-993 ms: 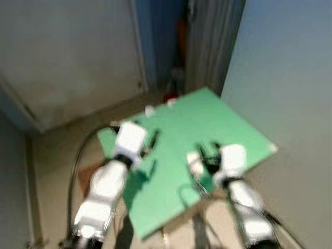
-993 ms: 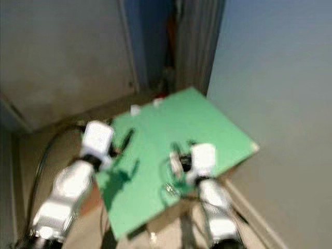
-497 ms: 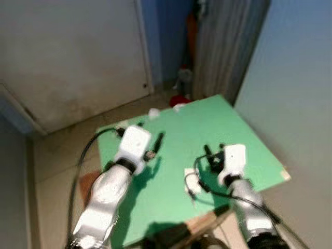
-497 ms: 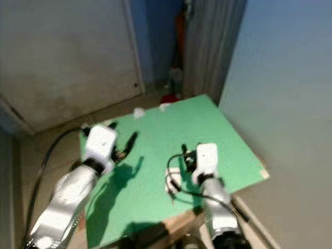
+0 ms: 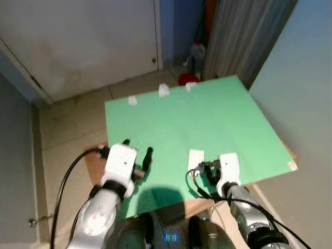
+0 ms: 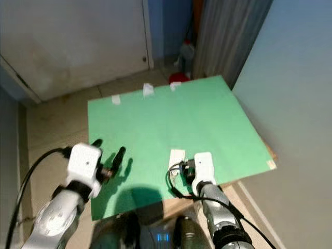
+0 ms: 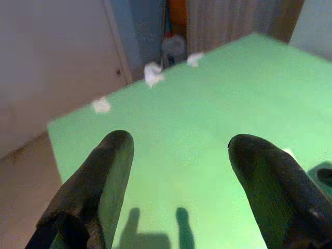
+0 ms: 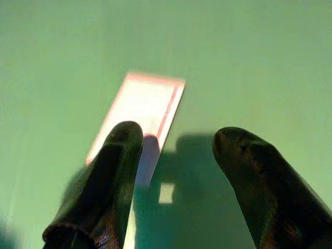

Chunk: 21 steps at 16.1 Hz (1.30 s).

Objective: Hang keys on a hook

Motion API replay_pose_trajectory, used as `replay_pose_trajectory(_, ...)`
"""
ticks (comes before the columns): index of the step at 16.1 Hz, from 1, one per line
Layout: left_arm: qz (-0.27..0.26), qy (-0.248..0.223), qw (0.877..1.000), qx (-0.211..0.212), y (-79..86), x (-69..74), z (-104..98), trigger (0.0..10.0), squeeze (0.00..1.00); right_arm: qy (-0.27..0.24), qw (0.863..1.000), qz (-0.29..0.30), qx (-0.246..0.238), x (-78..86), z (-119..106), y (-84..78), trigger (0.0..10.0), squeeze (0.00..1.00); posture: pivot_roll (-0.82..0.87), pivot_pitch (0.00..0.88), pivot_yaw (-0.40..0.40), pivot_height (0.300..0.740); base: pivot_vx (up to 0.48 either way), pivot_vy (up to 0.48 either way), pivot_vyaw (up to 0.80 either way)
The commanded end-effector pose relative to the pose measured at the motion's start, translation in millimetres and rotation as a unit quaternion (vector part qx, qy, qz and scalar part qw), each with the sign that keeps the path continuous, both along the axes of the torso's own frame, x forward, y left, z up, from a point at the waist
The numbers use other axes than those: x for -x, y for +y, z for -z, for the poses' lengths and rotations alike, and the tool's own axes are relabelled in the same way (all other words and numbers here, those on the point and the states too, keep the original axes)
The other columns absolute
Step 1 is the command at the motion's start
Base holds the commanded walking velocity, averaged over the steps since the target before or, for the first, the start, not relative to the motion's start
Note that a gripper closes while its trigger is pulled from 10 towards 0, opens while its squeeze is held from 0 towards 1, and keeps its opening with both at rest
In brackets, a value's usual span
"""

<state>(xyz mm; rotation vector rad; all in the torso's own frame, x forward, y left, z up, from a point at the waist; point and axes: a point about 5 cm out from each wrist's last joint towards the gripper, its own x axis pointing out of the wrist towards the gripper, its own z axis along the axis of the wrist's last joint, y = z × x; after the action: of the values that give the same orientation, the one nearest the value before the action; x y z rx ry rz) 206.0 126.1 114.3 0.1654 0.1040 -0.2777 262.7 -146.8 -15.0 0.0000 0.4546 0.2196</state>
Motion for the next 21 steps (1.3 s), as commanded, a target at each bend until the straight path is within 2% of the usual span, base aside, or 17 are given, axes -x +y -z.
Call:
replay_pose_trajectory(1, -0.009, 0.004, 1.000, -0.008, 3.7, 6.8, -3, 10.0, 0.00, 0.015, 1.000, -0.012, -0.012, 3.8, 5, 7.2, 10.0, 0.00, 0.13, 0.350, 0.040, 0.736, 0.000, 0.000, 0.00)
replay_pose_trajectory(4, -0.017, 0.009, 1.000, -0.017, 6.1, 16.2, -5, 10.0, 0.00, 0.003, 0.998, -0.020, -0.055, 3.2, 0, 19.0, 10.0, 0.00, 0.14, 0.353, 0.027, 0.736, 0.000, 0.000, 0.00)
replay_pose_trajectory(6, -0.024, 0.008, 1.000, -0.017, 6.3, 15.9, -9, 10.0, 0.00, 0.001, 0.996, -0.033, -0.082, 8.6, 0, 27.2, 10.0, 0.00, 0.13, 0.346, 0.018, 0.736, 0.000, 0.000, 0.00)
replay_pose_trajectory(8, -0.025, 0.006, 1.000, -0.014, 6.1, 14.5, -10, 10.0, 0.00, 0.007, 0.996, -0.035, -0.083, 11.6, 3, 29.0, 10.0, 0.00, 0.13, 0.347, 0.015, 0.736, 0.000, 0.000, 0.00)
replay_pose_trajectory(15, -0.033, 0.014, 0.999, -0.010, 6.0, 14.2, -9, 10.0, 0.00, 0.029, 0.998, -0.039, -0.047, 25.7, 14, 17.2, 10.0, 0.00, 0.11, 0.355, 0.007, 0.736, 0.000, 0.000, 0.00)
replay_pose_trajectory(17, -0.035, 0.013, 0.999, -0.012, 6.9, 13.2, -9, 10.0, 0.00, 0.014, 0.998, -0.041, -0.047, 23.7, 10, 17.6, 10.0, 0.00, 0.11, 0.356, 0.006, 0.736, 0.000, 0.000, 0.00)
replay_pose_trajectory(19, -0.041, 0.011, 0.999, -0.016, 9.2, 11.8, -8, 10.0, 0.00, -0.050, 0.996, -0.039, -0.056, 16.6, -11, 18.1, 10.0, 0.00, 0.09, 0.358, 0.000, 0.736, 0.000, 0.000, 0.00)
replay_pose_trajectory(20, -0.041, 0.012, 0.999, -0.016, 8.4, 12.1, -8, 10.0, 0.00, -0.058, 0.996, -0.032, -0.057, 17.3, -14, 16.0, 10.0, 0.00, 0.09, 0.359, -0.002, 0.736, 0.000, 0.000, 0.00)
replay_pose_trajectory(21, -0.039, 0.013, 0.999, -0.017, 6.5, 12.9, -6, 10.0, 0.00, -0.062, 0.996, -0.021, -0.055, 20.2, -14, 11.1, 10.0, 1.00, 0.08, 0.359, -0.005, 0.736, 0.000, 0.000, 0.00)
